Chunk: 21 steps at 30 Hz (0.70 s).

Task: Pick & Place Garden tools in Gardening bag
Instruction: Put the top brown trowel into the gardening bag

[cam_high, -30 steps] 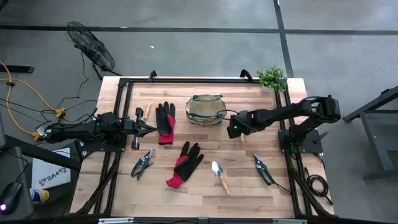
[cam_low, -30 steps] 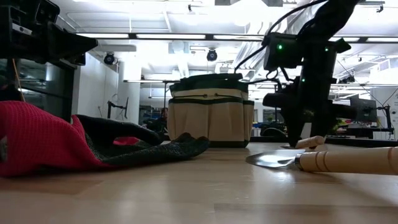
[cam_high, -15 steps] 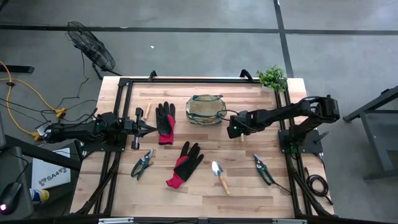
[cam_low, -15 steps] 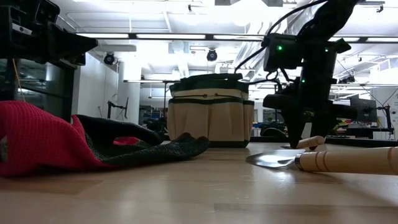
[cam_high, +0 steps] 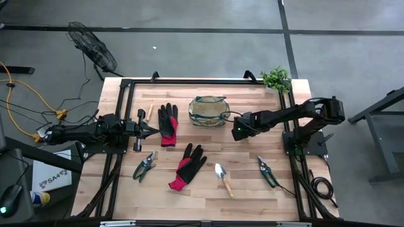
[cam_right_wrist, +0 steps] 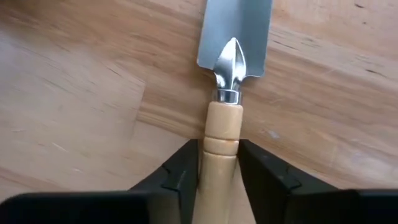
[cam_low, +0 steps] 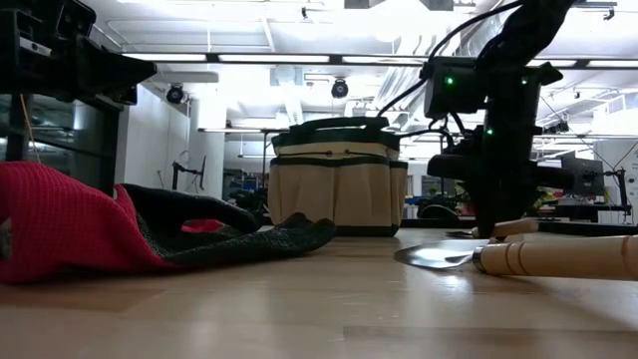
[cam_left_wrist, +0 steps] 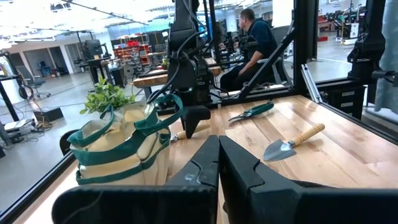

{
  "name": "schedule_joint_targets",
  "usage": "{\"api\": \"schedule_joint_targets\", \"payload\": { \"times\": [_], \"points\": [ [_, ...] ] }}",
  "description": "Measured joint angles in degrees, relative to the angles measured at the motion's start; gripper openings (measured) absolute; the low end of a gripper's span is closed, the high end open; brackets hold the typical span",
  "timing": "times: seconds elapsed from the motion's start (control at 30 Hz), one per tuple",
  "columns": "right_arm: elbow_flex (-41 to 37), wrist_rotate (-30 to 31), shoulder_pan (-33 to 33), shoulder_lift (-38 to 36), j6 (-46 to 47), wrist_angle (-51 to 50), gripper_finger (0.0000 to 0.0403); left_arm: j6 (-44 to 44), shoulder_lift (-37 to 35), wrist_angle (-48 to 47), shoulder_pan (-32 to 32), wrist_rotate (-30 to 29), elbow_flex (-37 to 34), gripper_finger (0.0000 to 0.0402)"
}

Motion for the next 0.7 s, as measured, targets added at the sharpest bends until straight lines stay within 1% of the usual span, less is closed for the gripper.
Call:
{"api": "schedule_joint_targets", "payload": {
  "times": [0.2, 0.4, 0.57, 0.7],
  "points": [
    [0.04, -0.73, 0.0, -0.02, -1.95, -1.58, 0.0074, 0.0, 0.0, -0.02, 0.01, 0.02, 0.0, 0.0001],
    [-0.02, -1.93, -0.02, -0.79, -3.42, -2.51, 0.0071, 0.0, 0.01, 0.0, 0.01, 0.02, 0.0, 0.0001],
    [-0.31, -4.87, 0.12, -3.87, -4.06, -7.46, 0.0069, 0.0, 0.0, -0.02, 0.02, 0.02, 0.0, 0.0001],
    [-0.28, -5.03, 0.11, -6.63, -4.05, -12.31, 0.0065, 0.0, 0.0, 0.0, 0.01, 0.01, 0.0, 0.0001]
  ]
}}
